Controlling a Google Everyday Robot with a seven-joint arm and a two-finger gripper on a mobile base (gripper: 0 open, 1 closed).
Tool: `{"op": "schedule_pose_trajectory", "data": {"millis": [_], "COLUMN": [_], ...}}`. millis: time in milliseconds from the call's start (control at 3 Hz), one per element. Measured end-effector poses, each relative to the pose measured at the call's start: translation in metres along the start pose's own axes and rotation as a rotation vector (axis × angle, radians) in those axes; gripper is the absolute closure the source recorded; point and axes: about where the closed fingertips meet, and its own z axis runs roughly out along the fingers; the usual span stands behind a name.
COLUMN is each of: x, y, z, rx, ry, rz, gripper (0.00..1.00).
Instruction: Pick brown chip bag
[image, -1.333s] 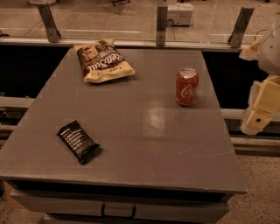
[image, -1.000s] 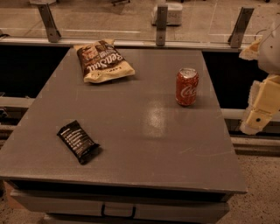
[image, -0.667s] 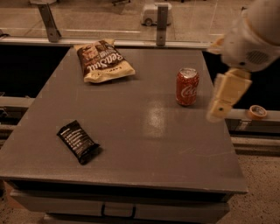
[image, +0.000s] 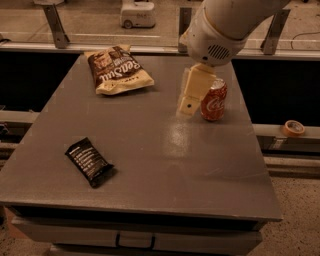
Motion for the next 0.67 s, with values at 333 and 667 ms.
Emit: {"op": "schedule_pose_trajectory", "data": {"millis": [333,667], "x": [-0.016,-0.037], "y": [-0.03,-0.08], "z": [0.034,0.091], "rx": [0.025,0.036], "ry": [-0.017,-0.04], "rz": [0.03,0.067], "gripper": [0.0,0.0]}}
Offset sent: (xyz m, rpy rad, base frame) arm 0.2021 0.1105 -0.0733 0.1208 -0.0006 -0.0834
